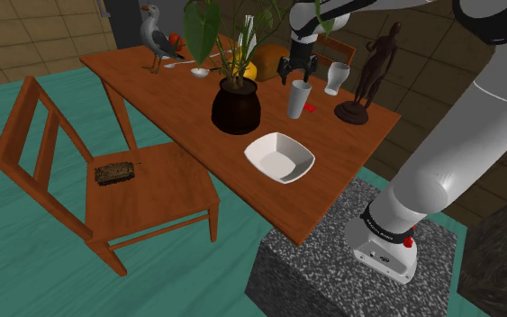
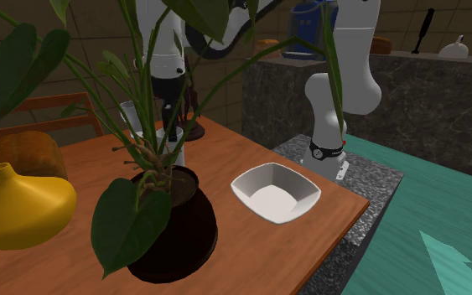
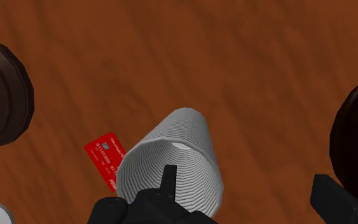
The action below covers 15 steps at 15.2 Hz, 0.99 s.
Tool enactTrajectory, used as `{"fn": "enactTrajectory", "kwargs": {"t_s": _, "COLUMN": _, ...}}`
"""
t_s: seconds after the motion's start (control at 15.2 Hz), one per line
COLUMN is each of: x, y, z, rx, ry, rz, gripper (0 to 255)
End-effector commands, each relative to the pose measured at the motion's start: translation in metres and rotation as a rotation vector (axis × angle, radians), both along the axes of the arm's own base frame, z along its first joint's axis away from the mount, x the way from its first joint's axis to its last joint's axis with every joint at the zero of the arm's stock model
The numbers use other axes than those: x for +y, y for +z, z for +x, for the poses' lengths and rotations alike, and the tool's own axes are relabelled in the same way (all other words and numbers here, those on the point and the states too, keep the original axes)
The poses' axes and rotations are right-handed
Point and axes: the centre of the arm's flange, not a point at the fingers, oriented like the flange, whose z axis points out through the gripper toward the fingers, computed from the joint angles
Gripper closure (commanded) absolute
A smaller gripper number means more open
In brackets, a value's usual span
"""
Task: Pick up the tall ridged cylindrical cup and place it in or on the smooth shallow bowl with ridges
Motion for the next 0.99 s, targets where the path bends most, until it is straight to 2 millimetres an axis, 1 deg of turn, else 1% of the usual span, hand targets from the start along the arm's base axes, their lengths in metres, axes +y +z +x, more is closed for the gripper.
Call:
{"fn": "enactTrajectory", "kwargs": {"t_s": 0.0, "x": -0.021, "y": -0.013, "z": 0.011, "rx": -0.002, "ry": -0.035, "rz": -0.002, "gripper": 0}}
{"fn": "enactTrajectory", "kwargs": {"t_s": 0.07, "x": -0.022, "y": -0.014, "z": 0.012, "rx": -0.003, "ry": -0.038, "rz": -0.002, "gripper": 0}}
{"fn": "enactTrajectory", "kwargs": {"t_s": 0.46, "x": -0.025, "y": -0.045, "z": 0.012, "rx": -0.003, "ry": -0.038, "rz": -0.002, "gripper": 0}}
{"fn": "enactTrajectory", "kwargs": {"t_s": 0.53, "x": -0.026, "y": -0.054, "z": 0.012, "rx": -0.003, "ry": -0.038, "rz": -0.002, "gripper": 0}}
{"fn": "enactTrajectory", "kwargs": {"t_s": 0.92, "x": -0.026, "y": -0.054, "z": 0.012, "rx": -0.003, "ry": -0.038, "rz": -0.002, "gripper": 0}}
